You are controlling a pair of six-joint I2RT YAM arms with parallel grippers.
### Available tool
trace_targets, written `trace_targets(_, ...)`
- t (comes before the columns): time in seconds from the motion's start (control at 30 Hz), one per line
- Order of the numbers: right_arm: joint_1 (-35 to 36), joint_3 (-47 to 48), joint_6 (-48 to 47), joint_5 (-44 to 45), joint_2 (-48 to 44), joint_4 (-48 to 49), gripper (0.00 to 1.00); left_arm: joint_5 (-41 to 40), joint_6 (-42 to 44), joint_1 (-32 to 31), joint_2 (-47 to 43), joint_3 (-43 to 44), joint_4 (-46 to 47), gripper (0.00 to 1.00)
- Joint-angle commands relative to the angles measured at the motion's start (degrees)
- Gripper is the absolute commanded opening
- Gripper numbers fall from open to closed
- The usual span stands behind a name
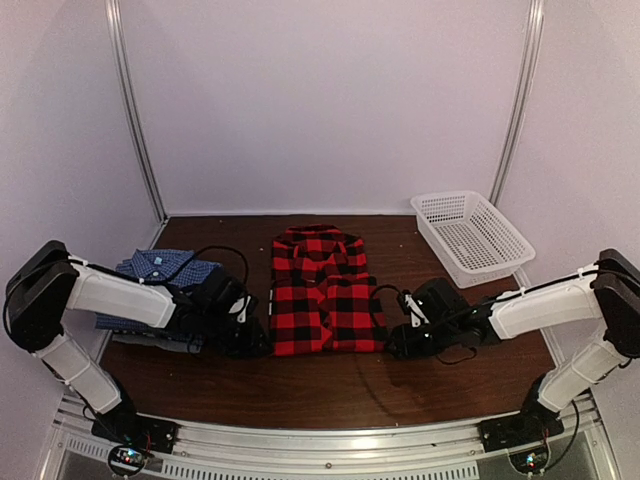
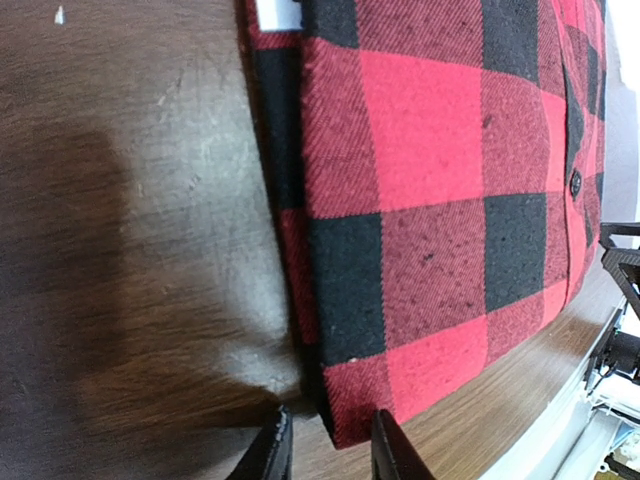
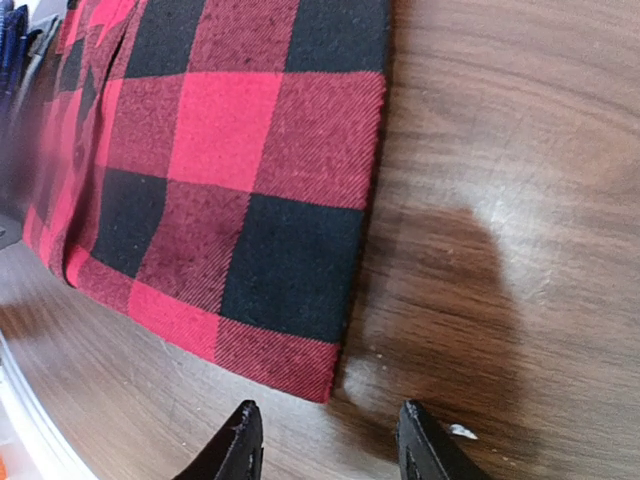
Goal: Fold and stack the long sleeve shirts
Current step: Pick up the 2/3-rectangle-folded shirt from the center of the board.
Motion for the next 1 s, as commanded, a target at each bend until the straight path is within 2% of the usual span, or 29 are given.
trace_targets(0.0,-1.1,-2.4,2.2,-6.0,-0.4,8.0,0.48,1.3,-1.3,-0.5,-1.4,-1.5,4.6,0.30)
trace_targets(0.27,-3.0,-5.7,4.9,-10.2,3.1,16.1,0.44,1.3,-2.4,-0.9,-0.6,-2.7,6.5,0.31)
trace_targets(0.57,-3.1,-5.9,5.6,-11.6,4.8,17.9,0.39,2.1,-3.9,-1.0,1.2,-3.6,10.5,0.32)
trace_targets(0.83,-3.0,-6.1,6.0,-12.0,4.8,18.7,0.30,1.8,-4.8,-1.1,1.8,-3.2,10.7,0.17)
trace_targets(0.97,-3.0,-5.9,6.2,-11.7,4.9,19.3,0.18,1.7,-4.9,-1.1,1.6,-2.9,10.2,0.07)
